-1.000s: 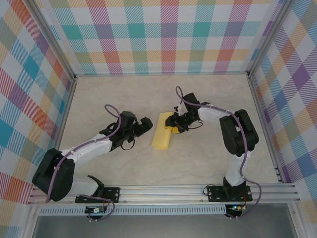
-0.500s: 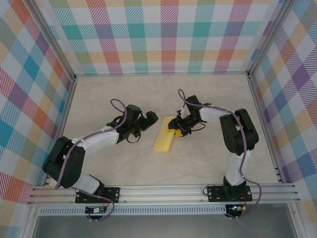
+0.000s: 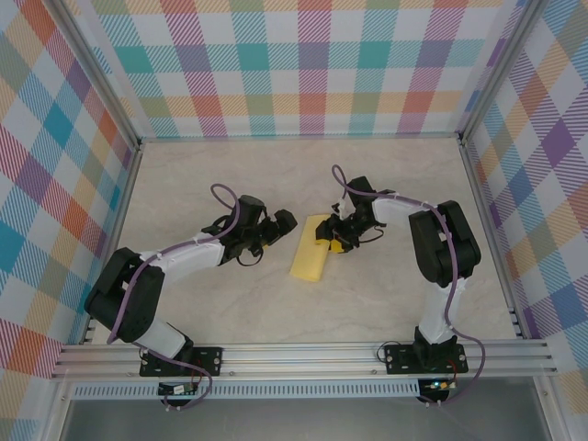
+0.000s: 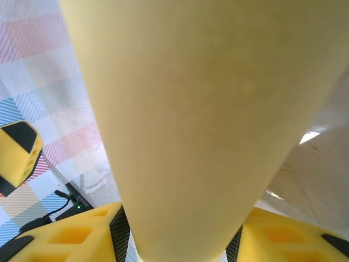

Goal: Fold a paper plane with a square sheet of paper (pick it up from the middle)
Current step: Fold the square sheet of paper in half at the center of the table.

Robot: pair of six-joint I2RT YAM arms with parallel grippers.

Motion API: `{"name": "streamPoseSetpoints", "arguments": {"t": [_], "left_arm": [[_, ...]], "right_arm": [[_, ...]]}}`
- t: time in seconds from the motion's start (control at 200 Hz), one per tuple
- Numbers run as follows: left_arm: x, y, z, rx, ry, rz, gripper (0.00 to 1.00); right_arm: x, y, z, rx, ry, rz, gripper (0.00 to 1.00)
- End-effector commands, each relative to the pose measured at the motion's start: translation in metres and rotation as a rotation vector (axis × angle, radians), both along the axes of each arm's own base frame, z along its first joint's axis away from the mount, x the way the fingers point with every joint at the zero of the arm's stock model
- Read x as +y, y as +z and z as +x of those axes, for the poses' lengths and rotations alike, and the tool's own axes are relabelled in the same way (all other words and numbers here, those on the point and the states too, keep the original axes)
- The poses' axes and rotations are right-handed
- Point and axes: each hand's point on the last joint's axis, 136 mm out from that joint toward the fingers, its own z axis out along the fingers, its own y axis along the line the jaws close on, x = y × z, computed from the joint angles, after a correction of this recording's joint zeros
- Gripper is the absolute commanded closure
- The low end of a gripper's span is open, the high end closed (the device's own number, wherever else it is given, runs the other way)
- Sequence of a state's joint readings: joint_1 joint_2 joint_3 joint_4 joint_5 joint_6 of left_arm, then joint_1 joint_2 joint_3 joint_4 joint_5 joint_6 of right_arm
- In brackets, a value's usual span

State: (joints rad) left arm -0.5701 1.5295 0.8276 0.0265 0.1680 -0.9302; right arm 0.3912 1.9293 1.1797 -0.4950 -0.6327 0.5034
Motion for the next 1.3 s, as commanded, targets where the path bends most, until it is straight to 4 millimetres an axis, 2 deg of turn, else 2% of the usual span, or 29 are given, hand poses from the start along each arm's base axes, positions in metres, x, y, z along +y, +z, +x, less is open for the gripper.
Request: {"name": "streamPoseSetpoints", "arguments": {"t": [0.0, 0.145, 0.27, 0.36, 0.61, 0.76, 0.905, 1.06, 1.17, 1.3], "left_arm": [[-0.011, 0.004, -0.003, -0.018, -0.033, -0.028, 0.00], [-0.018, 0.003, -0.004, -0.011, -0.064, -0.039, 0.00], [-0.025, 0.002, -0.005, -0.003, -0.089, -0.040, 0.01], [-0.026, 0.002, -0.008, -0.004, -0.093, -0.033, 0.01], [-0.009, 0.001, -0.011, -0.011, -0.043, 0.036, 0.01], [-0.009, 0.000, -0.012, -0.005, -0.044, 0.035, 0.01], [-0.013, -0.006, -0.012, 0.010, -0.060, 0.027, 0.02], [-0.020, -0.009, -0.011, 0.022, -0.076, 0.002, 0.04], [-0.025, -0.014, -0.011, 0.038, -0.092, -0.011, 0.10], [-0.032, -0.018, -0.009, 0.057, -0.107, -0.022, 0.26]], "right_arm": [[-0.009, -0.001, -0.002, -0.016, 0.008, -0.044, 0.50], [-0.013, -0.003, -0.004, -0.011, 0.026, -0.072, 0.45], [-0.015, 0.002, -0.001, -0.033, 0.027, -0.083, 0.50], [-0.003, 0.012, 0.003, -0.048, 0.040, -0.004, 0.56], [0.030, 0.033, 0.011, -0.036, 0.090, 0.194, 0.55], [0.032, 0.025, 0.011, -0.017, 0.124, 0.171, 0.54], [0.018, 0.008, 0.012, -0.006, 0.106, 0.053, 0.57], [0.011, -0.005, 0.011, 0.024, 0.048, -0.003, 0.54], [0.007, -0.008, 0.011, 0.026, 0.026, -0.031, 0.50], [0.003, -0.006, 0.013, 0.010, 0.014, -0.056, 0.47]]}}
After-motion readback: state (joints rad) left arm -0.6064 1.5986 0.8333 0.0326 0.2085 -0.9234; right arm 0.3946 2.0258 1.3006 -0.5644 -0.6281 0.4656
